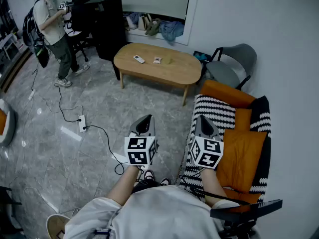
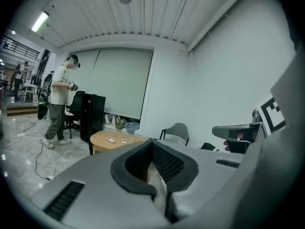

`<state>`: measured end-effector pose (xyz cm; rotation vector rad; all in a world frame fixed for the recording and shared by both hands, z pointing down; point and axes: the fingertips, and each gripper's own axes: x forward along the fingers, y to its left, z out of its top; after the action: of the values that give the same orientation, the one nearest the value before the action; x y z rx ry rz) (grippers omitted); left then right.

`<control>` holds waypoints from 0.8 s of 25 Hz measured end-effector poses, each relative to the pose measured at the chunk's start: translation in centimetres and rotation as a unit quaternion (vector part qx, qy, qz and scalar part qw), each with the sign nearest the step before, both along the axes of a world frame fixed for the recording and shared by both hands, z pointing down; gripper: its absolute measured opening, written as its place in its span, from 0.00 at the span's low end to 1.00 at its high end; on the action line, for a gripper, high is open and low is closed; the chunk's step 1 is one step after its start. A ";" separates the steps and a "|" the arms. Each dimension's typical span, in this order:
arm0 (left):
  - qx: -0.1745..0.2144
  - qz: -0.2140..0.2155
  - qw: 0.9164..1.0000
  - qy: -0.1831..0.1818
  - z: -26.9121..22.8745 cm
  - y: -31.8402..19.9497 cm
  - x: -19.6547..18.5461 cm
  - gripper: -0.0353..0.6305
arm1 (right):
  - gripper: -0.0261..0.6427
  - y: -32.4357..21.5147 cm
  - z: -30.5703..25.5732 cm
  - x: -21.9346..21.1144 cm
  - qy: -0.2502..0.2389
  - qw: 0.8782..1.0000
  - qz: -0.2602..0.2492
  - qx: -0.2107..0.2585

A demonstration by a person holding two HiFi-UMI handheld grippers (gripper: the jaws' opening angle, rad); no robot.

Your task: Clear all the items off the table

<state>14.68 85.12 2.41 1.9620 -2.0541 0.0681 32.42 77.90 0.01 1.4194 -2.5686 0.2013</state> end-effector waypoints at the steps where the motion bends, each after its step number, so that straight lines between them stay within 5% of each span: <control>1: -0.001 0.000 1.000 0.000 0.1 0.1 -0.1 0.05 | 0.07 0.1 0.1 -0.1 0.001 1.000 0.001 -0.001; 20: -0.004 0.006 1.000 -0.004 1.1 -3.3 -6.4 0.05 | 0.08 -3.2 1.0 -5.8 -0.002 1.000 0.020 0.004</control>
<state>8.24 81.77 3.54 1.9721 -2.0440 0.0862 26.66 74.69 0.98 1.4764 -2.5477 0.2016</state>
